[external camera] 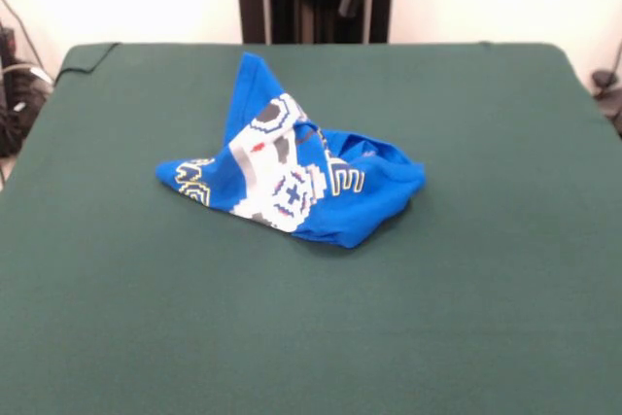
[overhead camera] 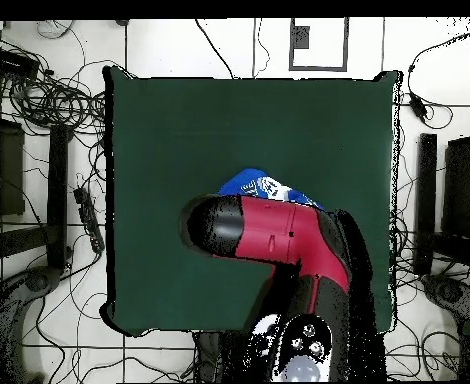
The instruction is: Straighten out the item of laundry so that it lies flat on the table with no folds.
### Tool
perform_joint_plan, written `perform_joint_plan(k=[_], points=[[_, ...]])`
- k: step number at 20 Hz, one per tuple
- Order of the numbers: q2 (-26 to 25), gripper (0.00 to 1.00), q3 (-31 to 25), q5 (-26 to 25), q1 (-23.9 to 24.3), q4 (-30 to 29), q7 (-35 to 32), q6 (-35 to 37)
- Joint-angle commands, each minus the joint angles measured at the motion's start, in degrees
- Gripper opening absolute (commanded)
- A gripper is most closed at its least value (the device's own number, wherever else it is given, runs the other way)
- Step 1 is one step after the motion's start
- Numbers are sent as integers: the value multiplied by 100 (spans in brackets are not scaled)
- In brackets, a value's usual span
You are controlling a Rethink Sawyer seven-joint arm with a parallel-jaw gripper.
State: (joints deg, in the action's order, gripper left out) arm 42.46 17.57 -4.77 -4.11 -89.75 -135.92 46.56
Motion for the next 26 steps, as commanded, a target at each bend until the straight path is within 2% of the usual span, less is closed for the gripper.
perform_joint_plan(k=[1,13,18,21,26], points=[[54,100,-273,9,-371,29,-802,-408],[-482,100,-515,514,-552,-367,-1458,-2398],[-655,100,-619,874,-511,-714,-1535,-2932],[-839,100,-499,1045,-621,-778,-1637,-3399],[-1225,100,80,1252,-1017,-569,-1637,-3812]])
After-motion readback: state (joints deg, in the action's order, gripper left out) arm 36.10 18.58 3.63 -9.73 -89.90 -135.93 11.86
